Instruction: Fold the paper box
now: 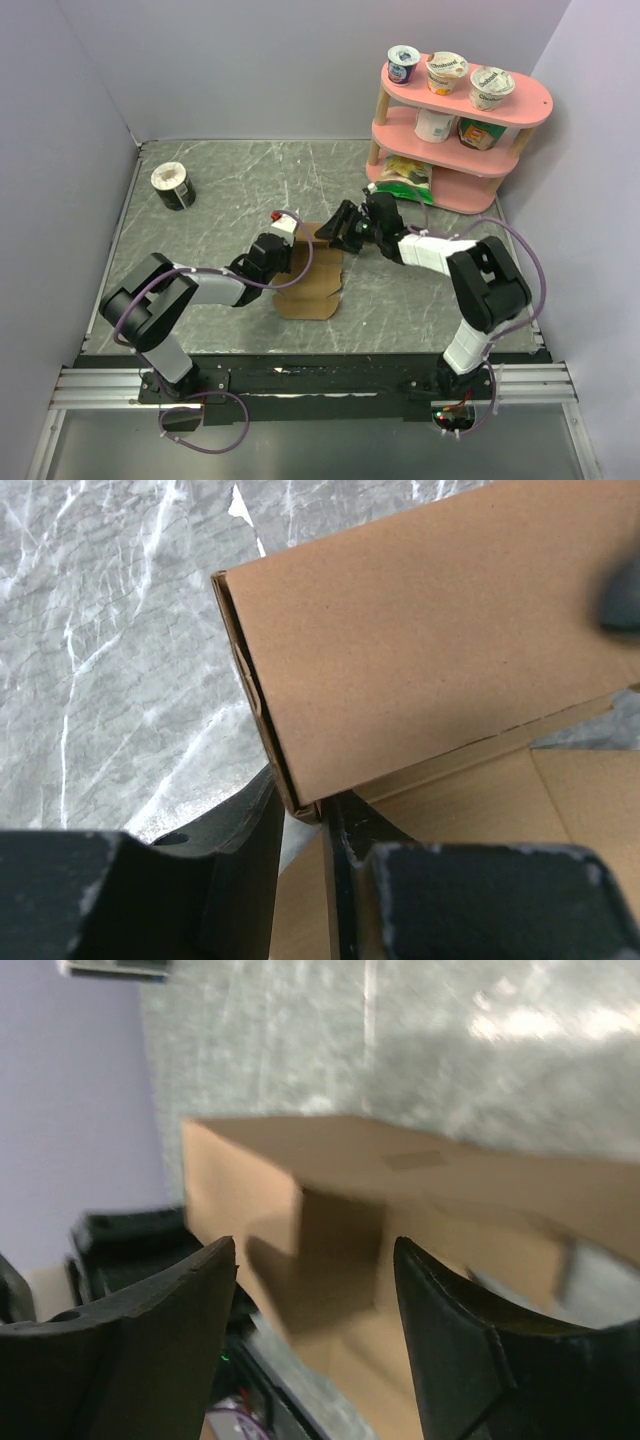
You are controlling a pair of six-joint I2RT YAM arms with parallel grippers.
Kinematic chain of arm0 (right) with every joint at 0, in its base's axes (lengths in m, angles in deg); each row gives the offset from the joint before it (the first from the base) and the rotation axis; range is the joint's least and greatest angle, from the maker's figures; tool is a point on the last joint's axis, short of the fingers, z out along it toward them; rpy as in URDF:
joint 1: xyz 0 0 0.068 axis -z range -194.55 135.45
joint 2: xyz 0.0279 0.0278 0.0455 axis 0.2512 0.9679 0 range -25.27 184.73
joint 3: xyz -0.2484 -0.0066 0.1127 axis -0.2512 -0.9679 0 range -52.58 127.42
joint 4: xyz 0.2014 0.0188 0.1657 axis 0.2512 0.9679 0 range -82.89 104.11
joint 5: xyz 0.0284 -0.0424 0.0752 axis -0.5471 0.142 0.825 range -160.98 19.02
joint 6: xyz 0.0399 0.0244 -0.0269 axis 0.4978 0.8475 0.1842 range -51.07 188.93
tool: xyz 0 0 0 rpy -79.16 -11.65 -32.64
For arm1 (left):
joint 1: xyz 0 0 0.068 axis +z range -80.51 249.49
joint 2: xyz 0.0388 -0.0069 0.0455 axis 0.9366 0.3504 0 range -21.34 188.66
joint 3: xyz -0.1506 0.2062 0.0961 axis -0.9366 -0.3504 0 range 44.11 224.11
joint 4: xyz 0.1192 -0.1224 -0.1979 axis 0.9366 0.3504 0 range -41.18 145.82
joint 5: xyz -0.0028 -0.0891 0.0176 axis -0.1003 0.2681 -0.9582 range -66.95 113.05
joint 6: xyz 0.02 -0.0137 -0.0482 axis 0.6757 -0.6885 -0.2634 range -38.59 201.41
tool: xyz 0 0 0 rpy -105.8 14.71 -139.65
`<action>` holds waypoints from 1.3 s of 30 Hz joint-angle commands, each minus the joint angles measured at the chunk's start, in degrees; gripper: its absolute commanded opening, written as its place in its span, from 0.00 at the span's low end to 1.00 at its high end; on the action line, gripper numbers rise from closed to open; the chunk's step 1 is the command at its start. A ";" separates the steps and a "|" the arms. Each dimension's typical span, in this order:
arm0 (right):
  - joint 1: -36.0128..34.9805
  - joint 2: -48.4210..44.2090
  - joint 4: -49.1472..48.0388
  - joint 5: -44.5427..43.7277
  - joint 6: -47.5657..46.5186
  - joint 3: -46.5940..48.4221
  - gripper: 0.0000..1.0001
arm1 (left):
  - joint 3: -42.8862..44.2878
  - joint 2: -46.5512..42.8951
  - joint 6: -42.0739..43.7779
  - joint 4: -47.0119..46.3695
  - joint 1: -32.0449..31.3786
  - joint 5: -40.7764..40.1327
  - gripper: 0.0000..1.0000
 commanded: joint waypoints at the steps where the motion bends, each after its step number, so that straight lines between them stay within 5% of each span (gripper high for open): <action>1: 0.99 -9.23 2.88 -5.15 -5.59 -5.38 0.72 | 2.13 0.35 0.69 0.87 -0.42 -1.92 0.26; 11: 1.08 -17.60 6.40 -12.62 -11.93 -13.66 0.68 | 3.54 1.05 -0.11 2.80 -0.68 -2.01 0.24; 16: 0.73 -14.43 7.53 -16.22 -12.10 -11.91 0.47 | 4.24 1.58 -0.37 3.86 -0.68 -2.44 0.24; 27: -0.33 -7.14 5.52 -21.15 -11.23 -10.76 0.26 | 4.68 2.02 -0.63 4.39 -0.68 -2.71 0.22; 39: -3.93 -0.37 7.01 -25.81 -11.14 -4.79 0.23 | 5.03 2.20 -0.72 4.83 -0.68 -2.44 0.22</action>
